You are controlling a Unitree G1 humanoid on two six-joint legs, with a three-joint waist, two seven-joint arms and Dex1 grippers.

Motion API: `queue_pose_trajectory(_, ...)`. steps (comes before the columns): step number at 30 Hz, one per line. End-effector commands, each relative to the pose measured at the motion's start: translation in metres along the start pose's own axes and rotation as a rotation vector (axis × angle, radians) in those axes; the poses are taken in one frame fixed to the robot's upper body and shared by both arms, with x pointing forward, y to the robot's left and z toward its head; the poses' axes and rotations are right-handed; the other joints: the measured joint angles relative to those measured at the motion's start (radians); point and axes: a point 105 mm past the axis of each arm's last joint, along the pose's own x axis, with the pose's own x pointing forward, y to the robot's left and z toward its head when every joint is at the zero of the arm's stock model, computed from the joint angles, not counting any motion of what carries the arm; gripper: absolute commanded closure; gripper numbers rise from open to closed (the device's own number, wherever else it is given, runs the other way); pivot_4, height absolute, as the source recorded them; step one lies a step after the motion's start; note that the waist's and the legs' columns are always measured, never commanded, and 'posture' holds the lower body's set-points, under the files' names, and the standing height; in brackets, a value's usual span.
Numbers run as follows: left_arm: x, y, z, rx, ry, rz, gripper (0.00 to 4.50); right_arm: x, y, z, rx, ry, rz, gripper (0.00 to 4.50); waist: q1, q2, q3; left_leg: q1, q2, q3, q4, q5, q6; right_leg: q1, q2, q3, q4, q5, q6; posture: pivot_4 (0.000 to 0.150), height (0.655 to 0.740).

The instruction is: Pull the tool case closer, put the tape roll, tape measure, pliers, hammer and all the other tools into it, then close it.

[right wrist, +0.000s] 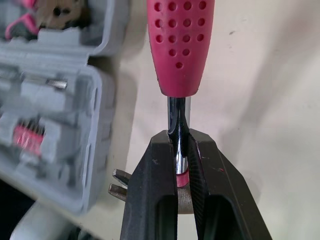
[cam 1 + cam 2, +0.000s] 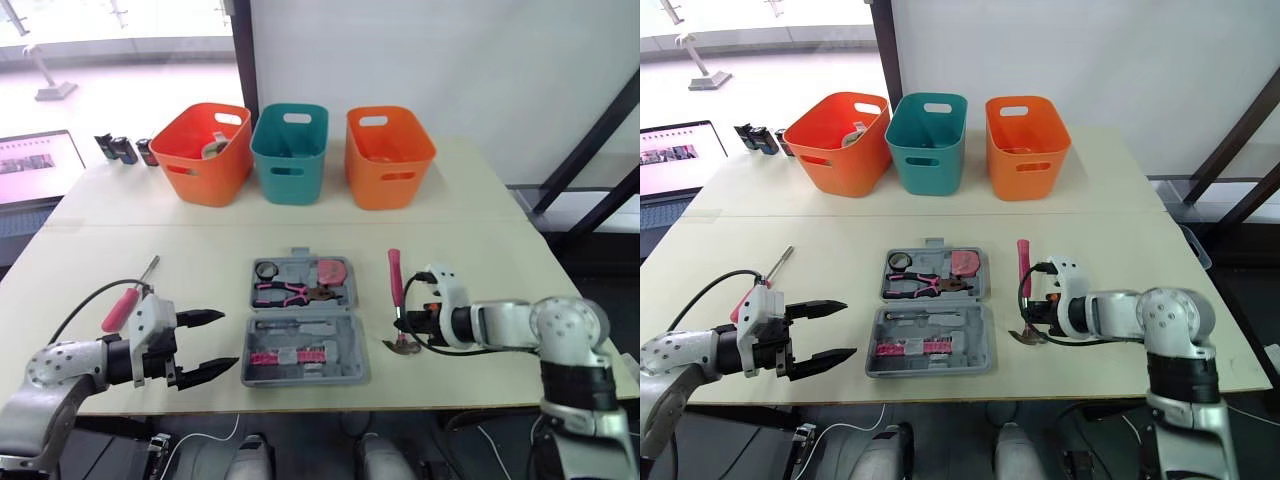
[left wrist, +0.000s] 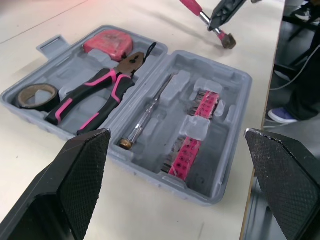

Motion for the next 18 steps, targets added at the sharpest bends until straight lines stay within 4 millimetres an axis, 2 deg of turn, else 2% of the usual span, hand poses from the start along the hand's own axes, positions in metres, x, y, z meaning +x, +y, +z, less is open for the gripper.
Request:
queue_pose_trajectory(1, -0.001, 0.0, 0.004, 0.025, -0.006, -0.001, 0.0, 0.008, -0.011, -0.024, 0.065, 0.049, -0.133, 4.49, 0.0, -0.003, -0.004, 0.001, 0.0, 0.0, 0.0, 0.0, 0.0, 0.001, 0.0, 0.0, 0.0, 0.0, 0.0, 0.15, 0.74)
queue_pose_trajectory(8, 0.001, 0.001, 0.005, 0.025, -0.009, -0.002, 0.0, 0.02, -0.022, -0.035, 0.157, 0.083, -0.254, 4.49, 0.008, -0.008, -0.012, 0.001, 0.0, -0.001, 0.0, 0.0, 0.0, 0.003, 0.0, -0.001, -0.003, 0.0, -0.001, 0.15, 0.74)
queue_pose_trajectory(14, 0.001, 0.002, 0.006, 0.024, -0.012, -0.002, 0.0, 0.02, -0.026, -0.028, 0.192, 0.029, -0.302, 2.04, 0.005, -0.007, -0.014, 0.001, 0.001, -0.001, -0.001, 0.0, 0.0, 0.004, 0.0, -0.001, -0.003, 0.0, -0.001, 0.15, 0.74)
queue_pose_trajectory(17, 0.001, 0.002, 0.006, 0.025, -0.012, -0.001, 0.0, 0.014, -0.019, -0.021, 0.171, -0.03, -0.284, 0.4, 0.006, -0.007, -0.015, 0.001, 0.0, -0.001, 0.0, 0.0, 0.0, 0.004, 0.0, -0.001, -0.004, 0.0, -0.002, 0.15, 0.74)
queue_pose_trajectory(18, 0.001, 0.003, 0.006, 0.025, -0.012, 0.0, 0.0, 0.01, -0.016, -0.018, 0.151, -0.053, -0.282, 0.07, 0.006, -0.007, -0.015, 0.001, 0.0, -0.001, 0.0, 0.0, 0.0, 0.004, 0.0, -0.001, -0.005, 0.0, -0.002, 0.15, 0.74)
